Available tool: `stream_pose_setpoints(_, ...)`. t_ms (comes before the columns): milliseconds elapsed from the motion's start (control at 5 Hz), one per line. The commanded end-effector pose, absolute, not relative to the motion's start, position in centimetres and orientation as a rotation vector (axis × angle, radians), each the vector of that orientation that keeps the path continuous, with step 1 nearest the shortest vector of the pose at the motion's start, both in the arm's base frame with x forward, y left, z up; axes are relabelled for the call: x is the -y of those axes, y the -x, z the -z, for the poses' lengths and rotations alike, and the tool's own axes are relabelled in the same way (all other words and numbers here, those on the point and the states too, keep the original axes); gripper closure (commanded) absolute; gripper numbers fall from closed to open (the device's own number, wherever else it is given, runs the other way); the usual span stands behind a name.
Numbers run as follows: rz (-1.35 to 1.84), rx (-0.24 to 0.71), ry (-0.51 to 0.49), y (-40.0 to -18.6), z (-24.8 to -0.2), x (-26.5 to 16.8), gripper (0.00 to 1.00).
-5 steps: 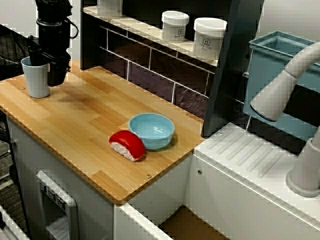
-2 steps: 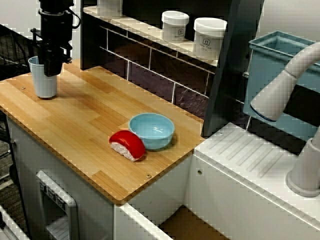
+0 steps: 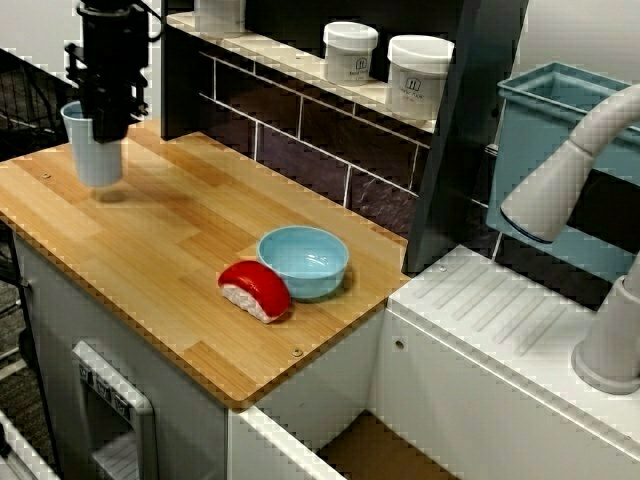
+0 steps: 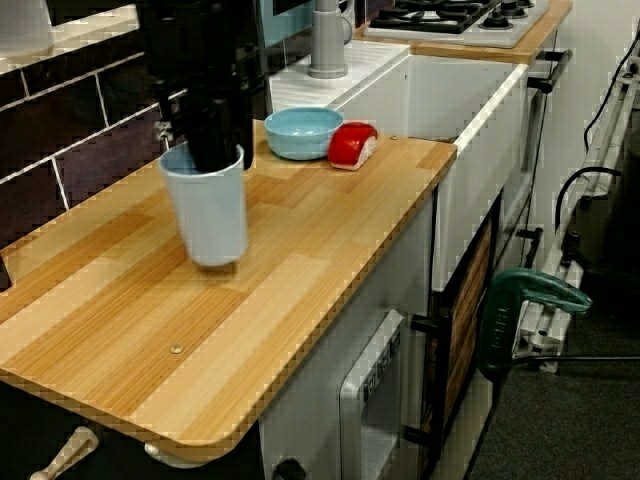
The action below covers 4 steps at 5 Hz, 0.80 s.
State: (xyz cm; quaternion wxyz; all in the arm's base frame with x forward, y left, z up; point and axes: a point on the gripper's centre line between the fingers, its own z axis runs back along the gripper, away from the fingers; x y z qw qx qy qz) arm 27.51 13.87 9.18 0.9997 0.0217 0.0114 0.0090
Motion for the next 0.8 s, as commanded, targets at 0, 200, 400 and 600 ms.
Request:
stream_pose_setpoints(0, 0.059, 0.132, -0.073, -27.6, -13.4, -10.3, 1.0)
stream_pose_setpoints(200, 0.078, 0.175, -0.067, -28.5, -14.0, -8.9, 1.0)
stream_pose_setpoints(400, 0.086, 0.172, -0.061, -29.8, -13.6, -8.0, 1.0)
stream_pose_setpoints(600, 0.103, 0.154, -0.071, -31.1, -12.9, -7.1, 1.0)
